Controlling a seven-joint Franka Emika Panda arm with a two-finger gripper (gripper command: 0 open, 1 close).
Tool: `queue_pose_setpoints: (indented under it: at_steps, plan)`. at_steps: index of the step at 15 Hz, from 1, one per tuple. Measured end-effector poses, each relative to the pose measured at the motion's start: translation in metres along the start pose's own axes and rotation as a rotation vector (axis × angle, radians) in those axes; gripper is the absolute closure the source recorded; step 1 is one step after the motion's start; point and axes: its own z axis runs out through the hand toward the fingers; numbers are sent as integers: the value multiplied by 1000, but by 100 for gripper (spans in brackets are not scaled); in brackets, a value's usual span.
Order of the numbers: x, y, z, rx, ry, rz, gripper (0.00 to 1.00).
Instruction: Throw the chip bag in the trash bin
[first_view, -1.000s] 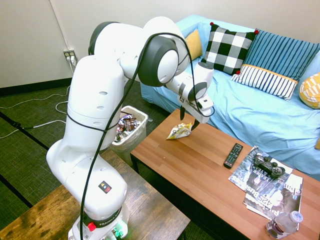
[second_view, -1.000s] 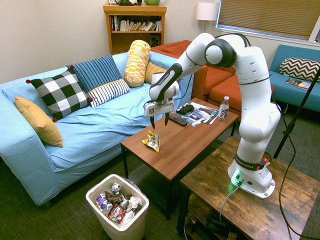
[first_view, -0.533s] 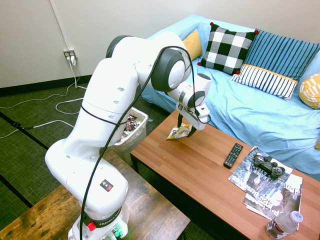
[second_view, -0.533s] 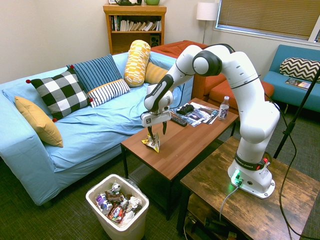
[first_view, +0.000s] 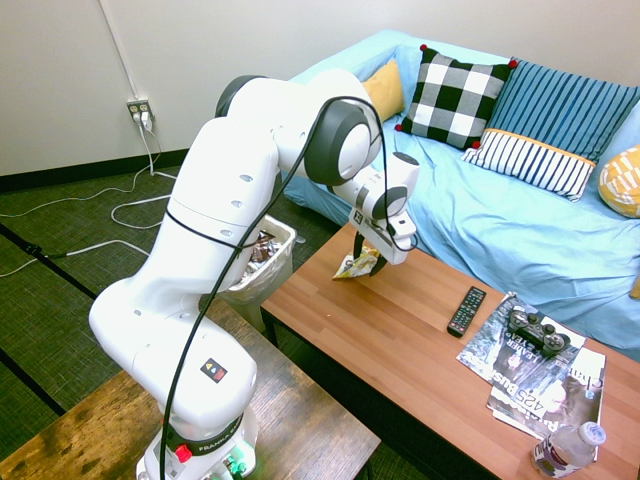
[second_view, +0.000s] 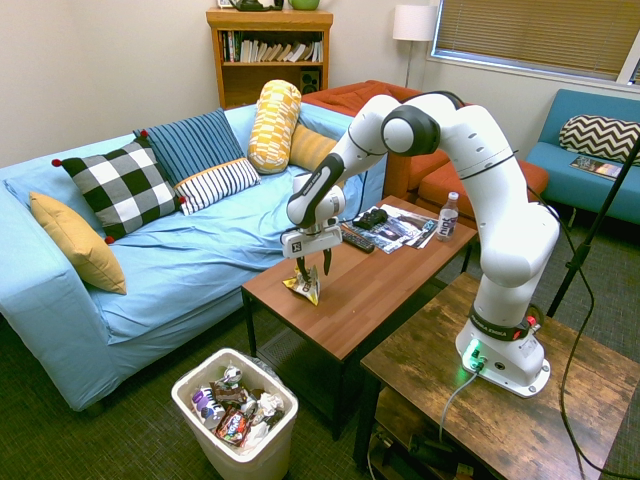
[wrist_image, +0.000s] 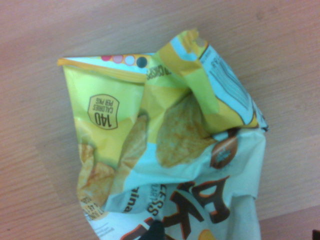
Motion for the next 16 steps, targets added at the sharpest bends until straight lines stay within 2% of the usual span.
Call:
queue_pose_setpoints:
  at_steps: [13, 16]
  plan:
    - [1, 1, 2, 3, -9, 9, 100]
    - [-7, -4, -16, 27, 2, -15, 100]
